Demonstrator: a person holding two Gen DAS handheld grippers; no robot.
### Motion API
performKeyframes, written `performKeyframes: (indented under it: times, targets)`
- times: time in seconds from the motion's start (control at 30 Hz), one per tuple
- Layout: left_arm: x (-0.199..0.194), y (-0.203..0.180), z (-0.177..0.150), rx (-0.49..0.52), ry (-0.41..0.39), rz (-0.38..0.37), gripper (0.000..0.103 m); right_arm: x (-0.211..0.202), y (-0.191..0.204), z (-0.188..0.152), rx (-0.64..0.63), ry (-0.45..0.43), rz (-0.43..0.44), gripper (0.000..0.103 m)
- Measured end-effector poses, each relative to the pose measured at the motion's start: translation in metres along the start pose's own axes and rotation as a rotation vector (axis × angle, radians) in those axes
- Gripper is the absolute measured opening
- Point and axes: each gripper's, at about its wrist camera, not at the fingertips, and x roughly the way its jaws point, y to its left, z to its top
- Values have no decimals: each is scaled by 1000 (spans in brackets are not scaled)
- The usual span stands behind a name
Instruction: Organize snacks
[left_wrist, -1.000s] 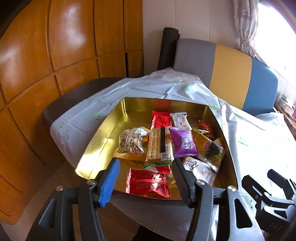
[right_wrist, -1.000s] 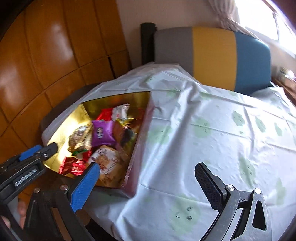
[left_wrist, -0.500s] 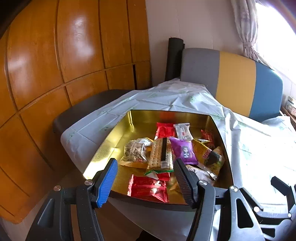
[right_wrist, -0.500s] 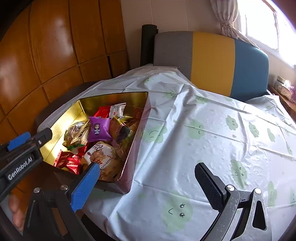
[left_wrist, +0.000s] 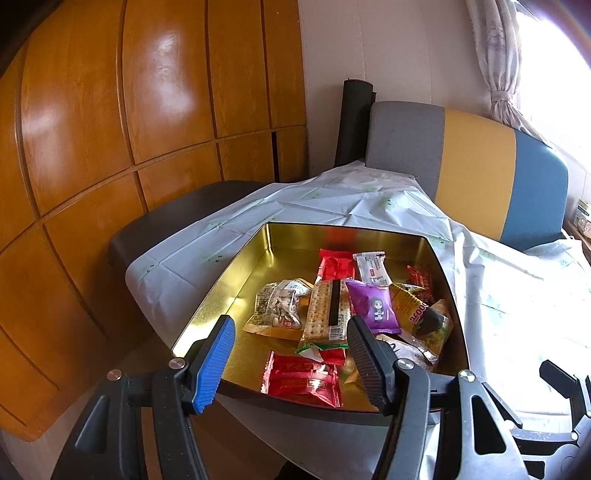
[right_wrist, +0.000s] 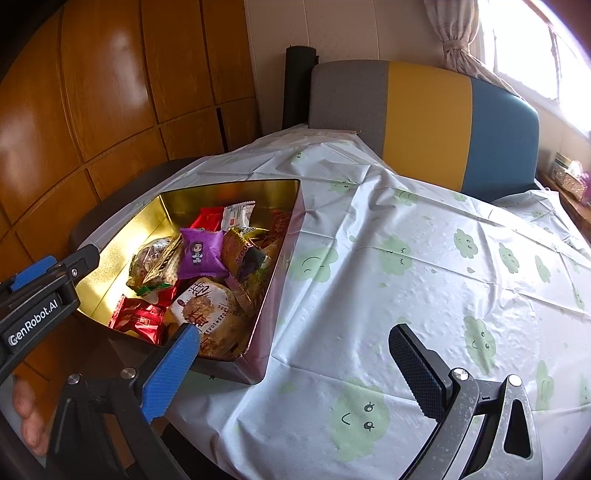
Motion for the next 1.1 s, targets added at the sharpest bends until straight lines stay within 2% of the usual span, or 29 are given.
performKeyframes:
  times: [1.1]
  targets:
    - [-2, 2, -2, -3, 4, 22, 64, -1, 2, -1, -9, -2, 0, 103]
